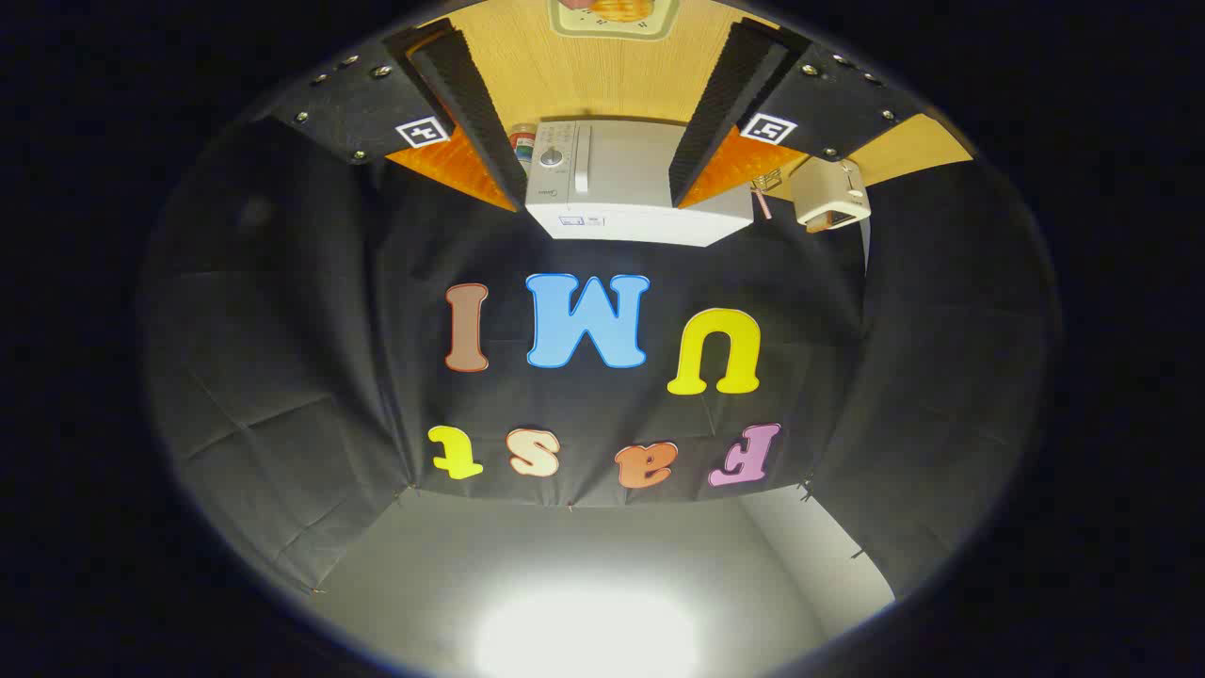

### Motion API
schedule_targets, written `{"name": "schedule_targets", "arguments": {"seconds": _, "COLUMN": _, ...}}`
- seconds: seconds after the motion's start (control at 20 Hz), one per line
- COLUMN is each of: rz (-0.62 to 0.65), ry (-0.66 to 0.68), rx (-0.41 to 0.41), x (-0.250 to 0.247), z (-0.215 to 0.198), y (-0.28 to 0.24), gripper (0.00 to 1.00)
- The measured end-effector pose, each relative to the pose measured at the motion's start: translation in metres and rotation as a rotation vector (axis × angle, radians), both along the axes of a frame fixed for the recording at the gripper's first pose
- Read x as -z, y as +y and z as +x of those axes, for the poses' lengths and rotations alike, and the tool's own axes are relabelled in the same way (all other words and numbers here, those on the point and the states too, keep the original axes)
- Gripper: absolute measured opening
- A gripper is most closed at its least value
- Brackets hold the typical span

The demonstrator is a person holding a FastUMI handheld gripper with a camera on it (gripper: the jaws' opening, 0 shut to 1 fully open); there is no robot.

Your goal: Open the microwave, put the food inside, and close the microwave door.

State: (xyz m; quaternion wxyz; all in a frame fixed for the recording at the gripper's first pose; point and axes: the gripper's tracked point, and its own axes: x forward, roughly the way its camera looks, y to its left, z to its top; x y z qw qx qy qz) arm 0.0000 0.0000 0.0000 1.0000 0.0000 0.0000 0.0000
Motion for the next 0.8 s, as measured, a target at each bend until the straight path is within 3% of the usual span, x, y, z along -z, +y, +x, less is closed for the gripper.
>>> {"name": "schedule_targets", "arguments": {"seconds": 0.8, "rz": 0.026, "ry": 0.0, "rx": 0.026, "x": 0.009, "z": 0.019, "y": -0.016, "gripper": 0.97}}
